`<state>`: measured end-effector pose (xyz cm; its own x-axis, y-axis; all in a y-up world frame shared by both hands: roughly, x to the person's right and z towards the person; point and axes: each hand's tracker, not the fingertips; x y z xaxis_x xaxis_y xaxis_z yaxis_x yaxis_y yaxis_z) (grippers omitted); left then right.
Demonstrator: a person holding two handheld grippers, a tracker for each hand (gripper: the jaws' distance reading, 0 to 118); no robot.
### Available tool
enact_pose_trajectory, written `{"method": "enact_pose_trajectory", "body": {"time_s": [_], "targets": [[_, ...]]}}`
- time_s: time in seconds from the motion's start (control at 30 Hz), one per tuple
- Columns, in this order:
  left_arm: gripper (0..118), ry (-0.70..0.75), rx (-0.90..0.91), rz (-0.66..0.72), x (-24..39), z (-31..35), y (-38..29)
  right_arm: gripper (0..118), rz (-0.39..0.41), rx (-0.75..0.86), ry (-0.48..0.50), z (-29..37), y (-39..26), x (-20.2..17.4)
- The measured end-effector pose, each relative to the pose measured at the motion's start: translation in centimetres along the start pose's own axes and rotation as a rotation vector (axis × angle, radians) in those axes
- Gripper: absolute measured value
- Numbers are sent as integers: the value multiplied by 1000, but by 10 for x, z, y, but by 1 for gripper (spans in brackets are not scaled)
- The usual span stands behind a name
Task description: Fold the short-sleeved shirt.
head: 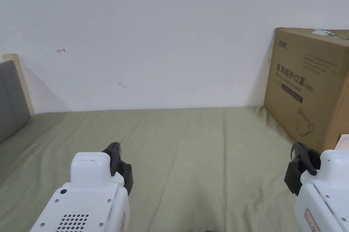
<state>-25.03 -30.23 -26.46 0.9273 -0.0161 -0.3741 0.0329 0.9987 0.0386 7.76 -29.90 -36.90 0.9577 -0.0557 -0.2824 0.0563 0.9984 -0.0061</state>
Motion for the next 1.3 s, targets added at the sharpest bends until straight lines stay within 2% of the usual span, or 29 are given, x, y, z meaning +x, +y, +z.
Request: {"method": "enact_pose_trajectory", "body": {"time_s": [0.13, 0.2, 0.27, 0.3, 0.37, 0.43, 0.47, 0.53, 0.57, 0.6, 0.67, 0.73, 0.77, 0.83, 0.87, 0.97, 1.03, 1.07, 1.1, 1.17, 1.2, 1.3], "targets": [[1, 4, -6, 14, 1, 3, 5, 0, -17, 8, -12, 1, 4, 1], [1, -42, -33, 24, 7, 4, 3, 0, -21, 3, -3, 1, 6, 0], [1, -55, -66, 9, 7, 3, 1, 0, -45, -37, 59, -1, 5, -2], [1, -63, -71, 6, 8, 3, 1, 0, -67, -93, 133, -4, 3, -2], [1, -96, -75, 31, 9, 6, 4, 0, -146, -254, 313, -17, -9, -3], [1, -111, -90, 49, 6, 4, 1, 0, -264, -532, 457, -42, -38, -6], [1, -113, -103, 52, -2, 17, -7, 0, -340, -694, 487, -54, -58, -9], [1, -112, -145, 53, -11, 19, -15, 0, -519, -975, 484, -71, -105, -11], [1, -117, -163, 50, -16, 18, -19, 0, -540, -1062, 454, -73, -127, -12], [1, -125, -174, 49, -10, 24, -19, 0, -521, -1098, 431, -73, -143, -13], [1, -152, -205, 48, -16, 21, -29, 0, -368, -1125, 426, -76, -173, -14], [1, -166, -288, 48, -17, 19, -42, 0, -306, -1183, 388, -81, -198, -10], [1, -206, -344, 80, -21, 14, -49, 0, -336, -1208, 360, -80, -208, -6], [1, -299, -454, 183, -37, -4, -66, 0, -490, -1227, 380, -81, -221, 8], [2, -354, -526, 258, -41, -7, -76, 0, -543, -1205, 392, -81, -221, 13], [6, -520, -756, 517, -63, -40, -116, 0, -470, -1212, 396, -81, -219, 16], [18, -601, -855, 718, -73, -53, -143, 0, -430, -1205, 422, -80, -217, 14], [18, -621, -908, 789, -79, -63, -159, 0, -411, -1204, 422, -80, -216, 12], [43, -638, -936, 819, -83, -71, -170, 0, -400, -1204, 424, -80, -216, 11], [108, -678, -1029, 799, -81, -79, -192, 0, -387, -1204, 424, -80, -215, 8], [118, -714, -1061, 796, -78, -85, -202, 0, -383, -1204, 425, -80, -215, 8], [118, -769, -1140, 873, -67, -99, -229, 0, -391, -1205, 442, -80, -218, 13]]}}
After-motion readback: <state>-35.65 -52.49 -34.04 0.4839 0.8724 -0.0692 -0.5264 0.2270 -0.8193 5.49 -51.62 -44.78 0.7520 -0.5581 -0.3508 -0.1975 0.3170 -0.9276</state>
